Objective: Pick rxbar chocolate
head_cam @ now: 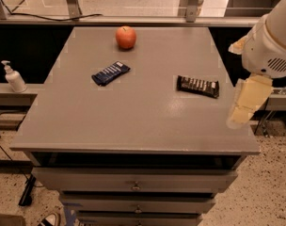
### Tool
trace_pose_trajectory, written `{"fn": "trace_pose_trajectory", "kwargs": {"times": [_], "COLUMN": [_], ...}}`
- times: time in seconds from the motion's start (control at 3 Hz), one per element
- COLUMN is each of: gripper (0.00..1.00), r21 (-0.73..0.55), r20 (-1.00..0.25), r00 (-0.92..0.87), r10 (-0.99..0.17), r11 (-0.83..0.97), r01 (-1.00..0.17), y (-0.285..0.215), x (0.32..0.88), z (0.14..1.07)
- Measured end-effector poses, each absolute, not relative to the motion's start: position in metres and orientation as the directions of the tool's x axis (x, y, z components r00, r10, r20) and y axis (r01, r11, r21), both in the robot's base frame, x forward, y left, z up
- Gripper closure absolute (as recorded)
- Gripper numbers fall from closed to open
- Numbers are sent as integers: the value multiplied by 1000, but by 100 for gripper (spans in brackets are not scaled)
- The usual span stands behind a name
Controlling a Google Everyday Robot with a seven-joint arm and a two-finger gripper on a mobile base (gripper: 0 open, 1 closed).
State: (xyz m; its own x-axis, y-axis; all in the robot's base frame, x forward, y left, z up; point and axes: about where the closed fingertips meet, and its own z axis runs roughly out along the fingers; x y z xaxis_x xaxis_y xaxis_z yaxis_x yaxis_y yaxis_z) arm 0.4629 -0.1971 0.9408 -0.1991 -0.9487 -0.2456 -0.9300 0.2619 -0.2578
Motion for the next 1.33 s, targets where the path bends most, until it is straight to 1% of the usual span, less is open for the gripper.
{"fn": "trace_pose_trajectory", "kwargs": {"times": [0.33, 1.0, 1.33], "gripper": [0, 0, 18], "r21": [-248, -198, -149], "r20": [-260, -269, -261], "r00": [-209, -291, -343], "r10": [-943, -918, -902], "r11": [274, 348, 389], "r01": [-929, -916, -909], "y": [-188, -183, -181], "x": [495, 565, 588], "z": [902, 840, 822]}}
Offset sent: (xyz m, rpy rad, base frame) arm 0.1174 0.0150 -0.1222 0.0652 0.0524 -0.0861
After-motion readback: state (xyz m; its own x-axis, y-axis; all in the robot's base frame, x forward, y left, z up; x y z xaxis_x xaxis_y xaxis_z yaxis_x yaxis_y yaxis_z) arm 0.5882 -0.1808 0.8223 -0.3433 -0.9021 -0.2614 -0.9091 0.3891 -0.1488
